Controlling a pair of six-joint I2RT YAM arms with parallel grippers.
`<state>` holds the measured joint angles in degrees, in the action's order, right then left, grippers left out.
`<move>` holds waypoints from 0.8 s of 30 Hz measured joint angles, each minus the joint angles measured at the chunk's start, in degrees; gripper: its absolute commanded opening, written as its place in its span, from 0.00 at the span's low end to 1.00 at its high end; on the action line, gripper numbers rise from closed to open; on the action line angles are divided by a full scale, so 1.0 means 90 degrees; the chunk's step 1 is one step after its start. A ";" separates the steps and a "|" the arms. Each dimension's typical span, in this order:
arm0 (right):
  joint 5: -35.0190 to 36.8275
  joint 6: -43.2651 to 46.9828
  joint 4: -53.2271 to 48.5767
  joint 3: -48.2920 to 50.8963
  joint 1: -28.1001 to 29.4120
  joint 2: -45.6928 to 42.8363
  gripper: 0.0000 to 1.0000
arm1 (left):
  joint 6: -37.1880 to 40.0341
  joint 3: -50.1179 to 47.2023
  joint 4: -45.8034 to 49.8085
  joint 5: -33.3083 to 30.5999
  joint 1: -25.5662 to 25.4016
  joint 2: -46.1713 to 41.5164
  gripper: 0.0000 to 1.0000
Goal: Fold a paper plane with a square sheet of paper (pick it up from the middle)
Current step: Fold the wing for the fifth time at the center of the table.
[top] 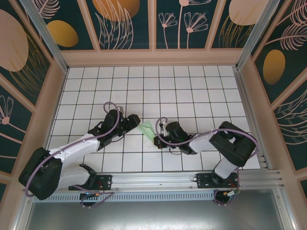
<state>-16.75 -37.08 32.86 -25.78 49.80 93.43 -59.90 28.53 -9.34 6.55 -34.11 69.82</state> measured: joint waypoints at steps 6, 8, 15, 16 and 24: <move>-0.0661 -0.0296 -0.0019 -0.0126 -0.0284 0.0168 0.01 | -0.0019 -0.0491 -0.0874 0.0673 0.0000 0.0134 0.47; -0.0772 -0.0352 -0.0049 -0.0206 -0.0313 0.0243 0.01 | -0.0024 -0.0585 -0.1144 0.0891 0.0000 0.0226 0.46; -0.1010 -0.0578 -0.0155 -0.0457 -0.0357 0.0461 0.01 | -0.0051 -0.0636 -0.2142 0.1542 -0.0046 0.0738 0.46; -0.1032 -0.0597 -0.0158 -0.0476 -0.0359 0.0481 0.01 | -0.0056 -0.0636 -0.2256 0.1593 -0.0070 0.0814 0.46; -0.1107 -0.0777 -0.0194 -0.0561 -0.0376 0.0563 0.02 | -0.0141 -0.0566 -0.2922 0.1836 -0.0372 0.1537 0.47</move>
<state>-26.72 -44.07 31.11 -30.83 46.41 98.50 -61.17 23.44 -35.64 23.07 -37.45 83.66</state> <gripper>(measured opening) 0.059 0.468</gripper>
